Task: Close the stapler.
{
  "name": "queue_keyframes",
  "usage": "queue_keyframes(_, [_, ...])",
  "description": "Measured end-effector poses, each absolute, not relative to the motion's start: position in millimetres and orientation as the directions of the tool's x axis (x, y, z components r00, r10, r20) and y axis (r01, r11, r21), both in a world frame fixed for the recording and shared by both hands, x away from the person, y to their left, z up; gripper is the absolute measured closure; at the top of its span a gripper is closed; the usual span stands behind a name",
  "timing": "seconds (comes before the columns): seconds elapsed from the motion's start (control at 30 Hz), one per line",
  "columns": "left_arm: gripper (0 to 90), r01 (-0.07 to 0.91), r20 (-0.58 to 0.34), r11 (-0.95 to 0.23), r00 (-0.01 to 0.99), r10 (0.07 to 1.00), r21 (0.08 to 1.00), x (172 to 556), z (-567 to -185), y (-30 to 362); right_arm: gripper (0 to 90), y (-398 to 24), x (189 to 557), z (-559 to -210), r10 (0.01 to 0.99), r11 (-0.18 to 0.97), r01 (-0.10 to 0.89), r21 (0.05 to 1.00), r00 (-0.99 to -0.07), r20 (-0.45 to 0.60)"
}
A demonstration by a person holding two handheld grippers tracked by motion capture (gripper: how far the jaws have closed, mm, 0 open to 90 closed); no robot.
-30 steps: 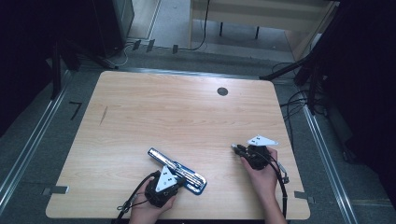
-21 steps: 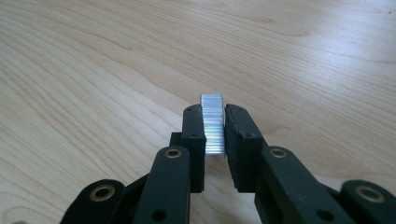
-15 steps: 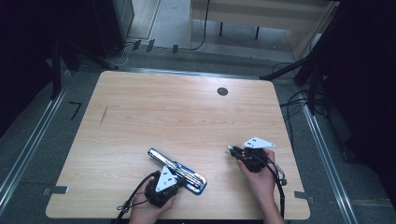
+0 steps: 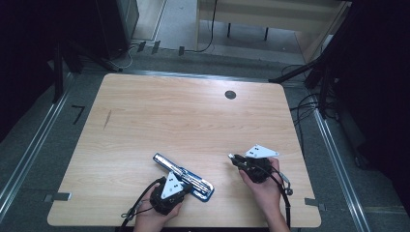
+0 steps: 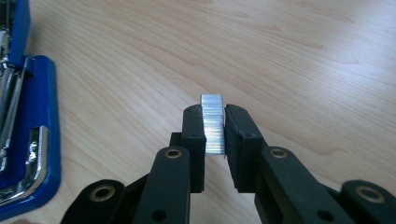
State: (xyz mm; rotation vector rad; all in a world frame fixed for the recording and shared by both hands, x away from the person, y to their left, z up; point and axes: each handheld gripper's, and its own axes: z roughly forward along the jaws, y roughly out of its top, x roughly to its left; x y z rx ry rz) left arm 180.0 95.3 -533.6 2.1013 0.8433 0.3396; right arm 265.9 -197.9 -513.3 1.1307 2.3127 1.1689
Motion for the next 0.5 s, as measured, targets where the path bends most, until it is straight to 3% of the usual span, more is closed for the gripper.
queue_keyframes(0.5, [90.0, 0.449, -0.051, -0.434, 0.739, 0.672, 0.781, 180.0, -533.5, 95.3, 80.0, -181.8, 252.1, -508.1, 0.729, 0.381, 0.484, 0.788, -0.681, 0.065])
